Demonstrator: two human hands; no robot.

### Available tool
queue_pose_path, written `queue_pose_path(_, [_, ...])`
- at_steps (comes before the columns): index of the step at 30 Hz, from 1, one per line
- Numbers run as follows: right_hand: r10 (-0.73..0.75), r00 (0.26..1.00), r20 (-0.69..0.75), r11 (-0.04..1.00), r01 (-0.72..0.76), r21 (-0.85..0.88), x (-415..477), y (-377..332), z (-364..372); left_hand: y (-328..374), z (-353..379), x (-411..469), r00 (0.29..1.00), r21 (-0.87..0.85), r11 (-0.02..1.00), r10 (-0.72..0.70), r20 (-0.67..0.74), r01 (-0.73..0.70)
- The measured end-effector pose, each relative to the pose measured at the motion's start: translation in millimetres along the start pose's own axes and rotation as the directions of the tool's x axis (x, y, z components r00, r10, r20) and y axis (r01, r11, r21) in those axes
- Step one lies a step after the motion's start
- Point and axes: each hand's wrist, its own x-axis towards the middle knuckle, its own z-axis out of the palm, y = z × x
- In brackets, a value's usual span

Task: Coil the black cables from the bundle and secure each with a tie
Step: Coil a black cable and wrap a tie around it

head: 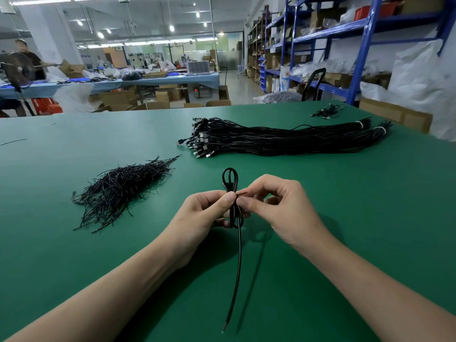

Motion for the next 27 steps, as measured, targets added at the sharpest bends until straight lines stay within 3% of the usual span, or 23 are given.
queue_pose_path(4, [0.032, 0.999, 0.041, 0.999, -0.034, 0.036, 0.7, 1.7, -0.6, 1.8, 2.1, 1.8, 1.0, -0.062, 0.998, 0.017, -0.016, -0.018])
queue_pose_path(9, [0.021, 0.998, 0.067, 0.99, -0.03, 0.135, 1.6, -2.8, -3.7, 6.8, 2.6, 1.4, 0.996, 0.019, 0.998, 0.06, -0.073, -0.059])
queue_pose_path(13, [0.015, 0.997, 0.07, 1.0, -0.015, 0.012, 1.9, -0.9, -6.6, 7.4, 5.3, -0.9, 0.995, 0.049, 0.996, 0.08, -0.061, -0.077])
queue_pose_path(27, [-0.141, 0.989, -0.037, 0.985, 0.137, -0.105, -2.3, -4.1, -3.3, 11.4, 6.7, -3.3, 0.996, -0.048, 0.999, -0.02, 0.087, 0.024])
